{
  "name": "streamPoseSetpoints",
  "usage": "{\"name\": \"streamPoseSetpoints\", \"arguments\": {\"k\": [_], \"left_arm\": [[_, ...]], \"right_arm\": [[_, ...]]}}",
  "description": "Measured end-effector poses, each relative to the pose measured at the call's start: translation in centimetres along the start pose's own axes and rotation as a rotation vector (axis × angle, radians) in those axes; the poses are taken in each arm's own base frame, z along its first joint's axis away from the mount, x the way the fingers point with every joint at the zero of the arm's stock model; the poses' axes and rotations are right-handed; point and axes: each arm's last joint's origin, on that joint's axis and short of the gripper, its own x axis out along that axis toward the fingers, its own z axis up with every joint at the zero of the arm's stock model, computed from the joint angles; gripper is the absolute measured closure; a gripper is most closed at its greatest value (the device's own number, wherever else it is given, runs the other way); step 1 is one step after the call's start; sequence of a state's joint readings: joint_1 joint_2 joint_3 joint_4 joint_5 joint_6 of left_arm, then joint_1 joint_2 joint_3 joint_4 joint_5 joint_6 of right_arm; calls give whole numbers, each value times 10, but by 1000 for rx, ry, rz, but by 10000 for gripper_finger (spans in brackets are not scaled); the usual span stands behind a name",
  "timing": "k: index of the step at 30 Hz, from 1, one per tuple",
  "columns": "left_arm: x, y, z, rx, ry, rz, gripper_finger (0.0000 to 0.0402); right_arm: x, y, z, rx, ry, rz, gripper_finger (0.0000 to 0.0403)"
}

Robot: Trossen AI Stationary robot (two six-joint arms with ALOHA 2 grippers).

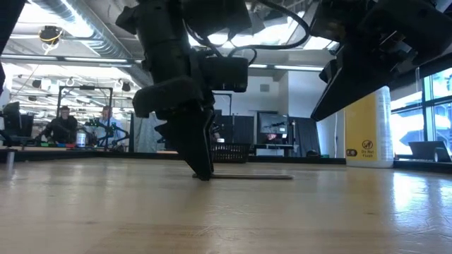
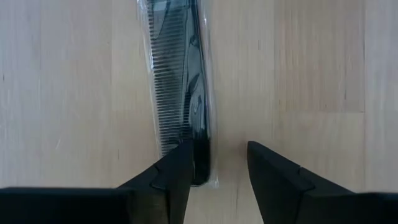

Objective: Pick & Place Travel size toiletries
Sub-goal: Put the black comb into the blue bin

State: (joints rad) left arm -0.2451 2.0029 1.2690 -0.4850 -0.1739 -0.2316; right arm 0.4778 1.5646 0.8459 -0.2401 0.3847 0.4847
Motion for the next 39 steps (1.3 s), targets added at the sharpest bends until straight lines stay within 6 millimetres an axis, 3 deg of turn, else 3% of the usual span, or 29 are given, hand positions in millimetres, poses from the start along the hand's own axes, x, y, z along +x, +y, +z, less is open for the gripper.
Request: {"name": "streamPoseSetpoints", "arguments": {"k": [5,13,22,27,34,39], "left_arm": [[2,4,1,-14,3,5,273],[5,17,2,-61,7,53,392],[2,18,2,-103,32,-66,399],[-4,17,3,-123,37,-124,399],[-5,17,4,-136,45,-186,399],[-4,19,4,-141,51,-206,399]], "right_arm": [[0,1,1,2,-11,6,352],[0,2,2,10,-5,40,363],[-2,6,-1,-6,9,73,380],[1,5,0,-1,7,69,371],[37,13,-4,-115,-3,141,325],[57,6,-7,-153,7,92,286]]}}
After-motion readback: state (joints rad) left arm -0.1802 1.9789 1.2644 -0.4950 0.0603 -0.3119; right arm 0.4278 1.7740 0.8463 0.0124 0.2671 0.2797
